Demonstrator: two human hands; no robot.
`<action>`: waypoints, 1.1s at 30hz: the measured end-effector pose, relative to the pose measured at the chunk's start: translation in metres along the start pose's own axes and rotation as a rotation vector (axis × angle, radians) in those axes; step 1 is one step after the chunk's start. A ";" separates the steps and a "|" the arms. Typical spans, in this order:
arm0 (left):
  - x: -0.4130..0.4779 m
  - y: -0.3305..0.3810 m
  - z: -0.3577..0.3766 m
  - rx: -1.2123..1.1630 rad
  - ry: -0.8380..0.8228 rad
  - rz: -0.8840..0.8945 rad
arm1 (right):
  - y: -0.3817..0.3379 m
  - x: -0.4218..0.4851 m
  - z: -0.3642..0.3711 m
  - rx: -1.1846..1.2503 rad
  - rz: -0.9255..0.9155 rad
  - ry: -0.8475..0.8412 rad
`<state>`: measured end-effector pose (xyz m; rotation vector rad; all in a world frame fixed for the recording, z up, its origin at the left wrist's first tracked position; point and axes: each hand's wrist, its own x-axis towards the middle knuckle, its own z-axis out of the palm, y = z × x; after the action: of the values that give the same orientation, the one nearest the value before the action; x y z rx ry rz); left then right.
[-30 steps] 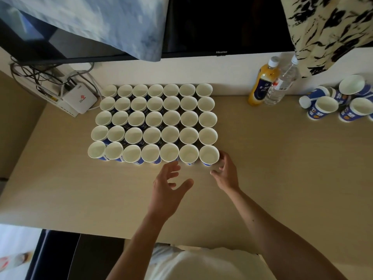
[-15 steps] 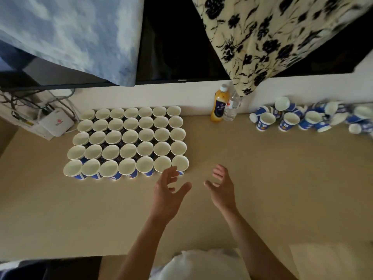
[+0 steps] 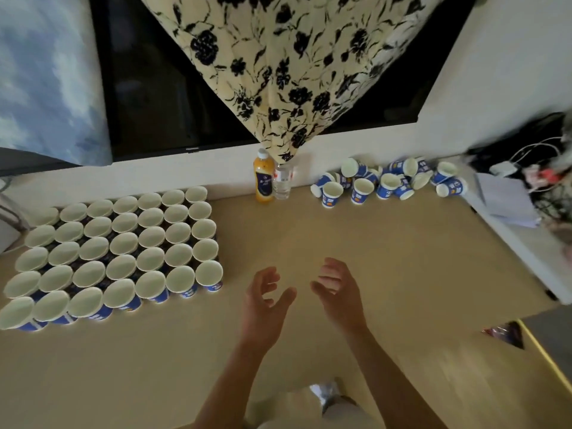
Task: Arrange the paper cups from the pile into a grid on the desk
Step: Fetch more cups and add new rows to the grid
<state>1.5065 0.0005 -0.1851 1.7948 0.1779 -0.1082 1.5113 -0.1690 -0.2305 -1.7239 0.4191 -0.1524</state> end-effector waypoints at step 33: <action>0.049 0.030 0.181 0.193 0.294 -0.165 | 0.059 0.381 -0.061 -0.962 -0.377 -0.257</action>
<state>1.5641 -0.1797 -0.2061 1.9811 0.5413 0.0231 1.8318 -0.3707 -0.3249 -2.7225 -0.0670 0.0152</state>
